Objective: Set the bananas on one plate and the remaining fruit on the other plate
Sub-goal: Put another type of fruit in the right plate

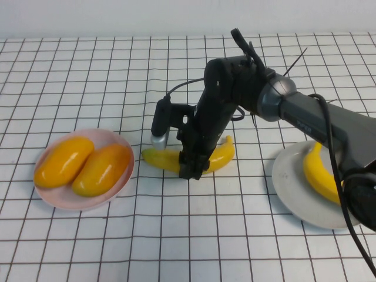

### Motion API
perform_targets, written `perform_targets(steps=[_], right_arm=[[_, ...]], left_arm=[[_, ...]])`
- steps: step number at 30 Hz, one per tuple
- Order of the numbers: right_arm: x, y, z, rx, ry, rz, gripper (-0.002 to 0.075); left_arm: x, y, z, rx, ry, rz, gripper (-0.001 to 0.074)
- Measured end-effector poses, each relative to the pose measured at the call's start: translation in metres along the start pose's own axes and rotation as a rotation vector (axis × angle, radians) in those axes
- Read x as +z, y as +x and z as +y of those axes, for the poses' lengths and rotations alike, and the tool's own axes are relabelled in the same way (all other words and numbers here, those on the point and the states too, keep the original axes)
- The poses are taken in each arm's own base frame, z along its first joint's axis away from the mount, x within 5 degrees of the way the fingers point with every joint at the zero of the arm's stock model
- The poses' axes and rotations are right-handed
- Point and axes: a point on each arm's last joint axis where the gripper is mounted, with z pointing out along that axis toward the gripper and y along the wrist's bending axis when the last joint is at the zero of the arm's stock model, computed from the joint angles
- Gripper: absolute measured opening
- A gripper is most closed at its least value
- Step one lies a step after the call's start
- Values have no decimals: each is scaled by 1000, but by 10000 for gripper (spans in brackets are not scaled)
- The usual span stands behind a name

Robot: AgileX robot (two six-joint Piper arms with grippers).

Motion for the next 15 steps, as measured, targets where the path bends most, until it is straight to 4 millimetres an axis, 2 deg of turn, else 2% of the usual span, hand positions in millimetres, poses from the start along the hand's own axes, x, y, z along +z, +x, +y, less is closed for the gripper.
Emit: perform_targets(steps=[4, 6, 10, 12, 15], right_arm=[[-20, -2, 1, 85, 10, 30, 316], [-44, -6, -1, 154, 66, 29, 316], [-108, -6, 0, 363, 165, -47, 316], [-134, 7, -2, 500, 184, -82, 316], [-154, 36, -1, 648, 192, -68, 316]], left_arm=[[0, 0, 0, 0, 0, 0, -2], [0, 0, 0, 0, 0, 0, -2], [0, 0, 0, 0, 0, 0, -2], [0, 0, 0, 0, 0, 0, -2], [0, 0, 0, 0, 0, 0, -2]])
